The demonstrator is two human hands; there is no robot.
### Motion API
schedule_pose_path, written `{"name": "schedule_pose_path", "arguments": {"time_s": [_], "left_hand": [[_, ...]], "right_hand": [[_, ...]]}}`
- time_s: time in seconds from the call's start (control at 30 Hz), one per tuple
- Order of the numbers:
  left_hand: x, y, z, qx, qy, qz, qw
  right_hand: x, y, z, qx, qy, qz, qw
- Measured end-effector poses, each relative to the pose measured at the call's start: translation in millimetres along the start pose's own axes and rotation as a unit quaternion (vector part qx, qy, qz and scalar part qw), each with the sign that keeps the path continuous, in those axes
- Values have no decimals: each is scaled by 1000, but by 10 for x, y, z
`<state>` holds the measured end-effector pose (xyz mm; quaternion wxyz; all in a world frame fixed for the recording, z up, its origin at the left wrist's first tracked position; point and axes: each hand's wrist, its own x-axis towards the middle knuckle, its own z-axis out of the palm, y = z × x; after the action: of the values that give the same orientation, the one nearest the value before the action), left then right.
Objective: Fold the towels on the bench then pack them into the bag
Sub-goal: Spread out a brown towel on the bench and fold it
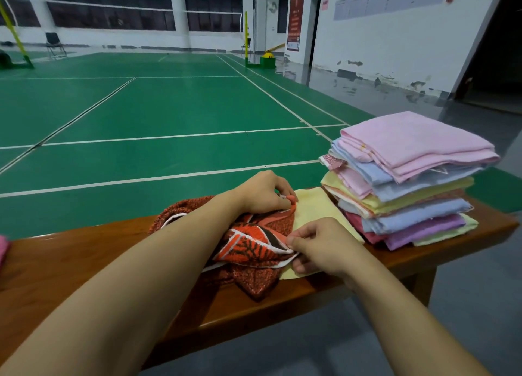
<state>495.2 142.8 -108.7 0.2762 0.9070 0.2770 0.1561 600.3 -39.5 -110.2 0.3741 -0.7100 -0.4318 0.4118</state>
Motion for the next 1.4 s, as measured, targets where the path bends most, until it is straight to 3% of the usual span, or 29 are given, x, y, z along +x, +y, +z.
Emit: {"name": "schedule_pose_path", "arguments": {"time_s": [0.2, 0.47, 0.73, 0.87, 0.97, 1.13, 1.27, 1.4], "left_hand": [[-110, -71, -61, -38, 47, -58, 996], [-283, -151, -282, -66, 39, -107, 991], [-754, -294, -855, -189, 244, -141, 941], [-1192, -374, -1458, -229, 399, -153, 875], [-1584, -447, -1842, -255, 469, -162, 830], [-2045, -373, -2191, -322, 495, -162, 791], [-2278, -311, -2359, -296, 500, -161, 798], [-2449, -249, -2554, -301, 495, -141, 803]], "right_hand": [[-2, -9, -10, 12, 5, -5, 1000], [3, -40, -28, 76, 73, -55, 993], [142, -305, -90, 27, 193, -141, 971], [416, -744, -135, -41, 255, -204, 944], [580, -1188, -190, -74, 291, -229, 926], [720, -1742, -31, -21, 252, -234, 939], [686, -1952, 175, 93, 196, -223, 950], [691, -2102, 268, 110, 200, -276, 933]]}}
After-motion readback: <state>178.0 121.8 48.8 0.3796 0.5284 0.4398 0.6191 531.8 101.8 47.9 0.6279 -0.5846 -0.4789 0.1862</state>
